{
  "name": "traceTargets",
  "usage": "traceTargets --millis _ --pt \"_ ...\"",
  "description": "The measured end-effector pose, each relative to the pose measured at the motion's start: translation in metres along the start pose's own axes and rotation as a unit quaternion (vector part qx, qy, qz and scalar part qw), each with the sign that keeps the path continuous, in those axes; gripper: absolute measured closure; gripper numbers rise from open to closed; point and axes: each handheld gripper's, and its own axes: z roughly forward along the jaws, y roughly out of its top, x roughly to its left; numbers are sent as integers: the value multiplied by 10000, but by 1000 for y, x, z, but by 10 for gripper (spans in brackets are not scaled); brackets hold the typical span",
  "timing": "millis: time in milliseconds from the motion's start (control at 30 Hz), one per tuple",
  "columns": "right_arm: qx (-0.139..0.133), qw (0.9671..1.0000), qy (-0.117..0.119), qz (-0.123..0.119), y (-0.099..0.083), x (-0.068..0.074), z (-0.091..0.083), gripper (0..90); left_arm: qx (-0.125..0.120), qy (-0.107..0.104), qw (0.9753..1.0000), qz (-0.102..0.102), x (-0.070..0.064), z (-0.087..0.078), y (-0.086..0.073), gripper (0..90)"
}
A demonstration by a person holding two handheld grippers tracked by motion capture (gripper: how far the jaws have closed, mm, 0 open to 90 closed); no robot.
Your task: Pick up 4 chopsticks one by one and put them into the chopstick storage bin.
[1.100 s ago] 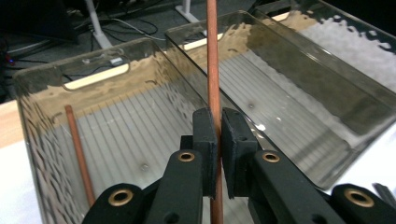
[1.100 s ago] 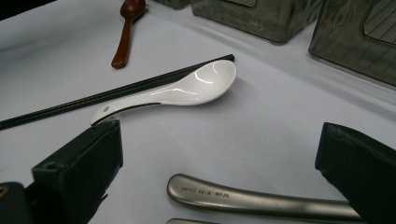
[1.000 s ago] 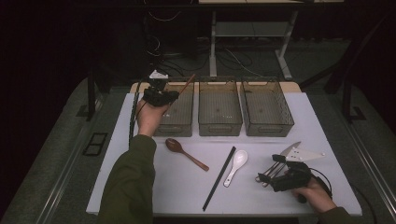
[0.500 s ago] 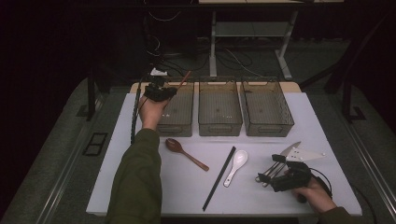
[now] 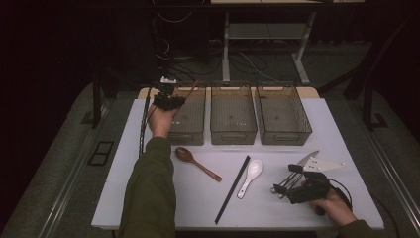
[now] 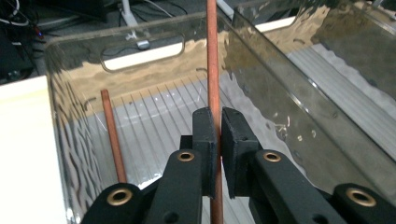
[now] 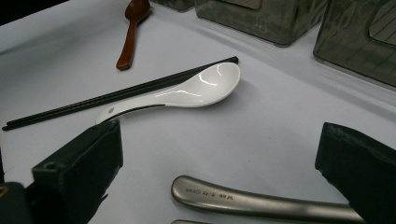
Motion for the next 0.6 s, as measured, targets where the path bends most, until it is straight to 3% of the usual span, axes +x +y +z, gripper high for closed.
traceTargets --millis 233,533,600 --pt "3 10000 3 2 0 0 0 7 37 125 9999 15 0 1 -2 759" --pt "10 10000 -3 -13 0 0 1 7 -185 15 9998 24 -4 -5 3 656" --pt "11 10000 -3 -12 0 0 1 6 -209 37 9997 120 -6 -9 5 622"
